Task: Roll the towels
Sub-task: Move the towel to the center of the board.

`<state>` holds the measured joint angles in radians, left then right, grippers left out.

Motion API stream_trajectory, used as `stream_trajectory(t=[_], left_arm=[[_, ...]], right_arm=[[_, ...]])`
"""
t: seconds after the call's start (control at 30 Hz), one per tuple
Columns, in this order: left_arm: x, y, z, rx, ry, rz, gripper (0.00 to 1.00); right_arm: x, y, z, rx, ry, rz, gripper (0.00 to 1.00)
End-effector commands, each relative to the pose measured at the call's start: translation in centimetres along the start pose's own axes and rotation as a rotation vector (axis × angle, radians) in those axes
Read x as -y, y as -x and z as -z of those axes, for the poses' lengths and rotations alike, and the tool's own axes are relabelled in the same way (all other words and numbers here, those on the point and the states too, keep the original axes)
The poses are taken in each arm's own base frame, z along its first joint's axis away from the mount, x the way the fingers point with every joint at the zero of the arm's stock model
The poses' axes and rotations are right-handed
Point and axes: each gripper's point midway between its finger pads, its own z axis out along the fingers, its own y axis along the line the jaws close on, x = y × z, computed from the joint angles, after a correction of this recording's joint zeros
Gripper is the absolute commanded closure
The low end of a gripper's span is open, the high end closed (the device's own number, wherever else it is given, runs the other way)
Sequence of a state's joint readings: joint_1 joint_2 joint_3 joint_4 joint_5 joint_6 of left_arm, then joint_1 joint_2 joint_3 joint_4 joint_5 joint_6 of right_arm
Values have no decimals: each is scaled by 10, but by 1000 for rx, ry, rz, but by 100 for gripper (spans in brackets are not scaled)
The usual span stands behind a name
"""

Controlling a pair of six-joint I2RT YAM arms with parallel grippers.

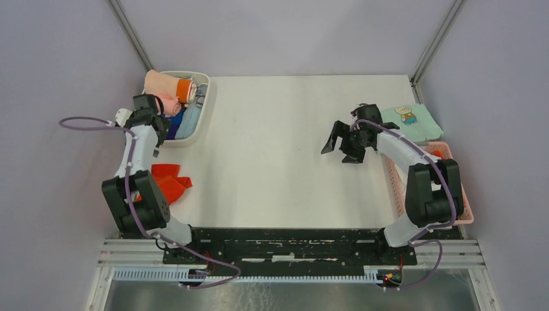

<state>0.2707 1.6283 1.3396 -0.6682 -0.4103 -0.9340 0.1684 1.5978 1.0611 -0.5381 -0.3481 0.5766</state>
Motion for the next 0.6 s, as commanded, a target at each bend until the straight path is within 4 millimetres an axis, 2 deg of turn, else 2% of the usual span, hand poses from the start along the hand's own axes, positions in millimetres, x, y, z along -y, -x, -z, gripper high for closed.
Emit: stream_trajectory(t=[0.0,0.1,0.23,0.4,0.5,0.57], left_arm=[[-55,-3,10,37,47,-1,10],[-91,-31,1,-61,91,34,10],[-115,-63,-11,-145,124,38,11],[-119,-101,-23,-257,92,37,21],[-115,-122,-23,-321,54,20,35],[-109,-143,-18,-364,24,-23,46]], right_arm=[[-16,7,11,53,54,23,0],[-19,5,13,55,60,31,0],[-26,5,17,64,73,49,0],[-29,4,20,73,76,63,0],[-31,4,21,74,80,71,0],[-31,3,20,73,81,73,0]])
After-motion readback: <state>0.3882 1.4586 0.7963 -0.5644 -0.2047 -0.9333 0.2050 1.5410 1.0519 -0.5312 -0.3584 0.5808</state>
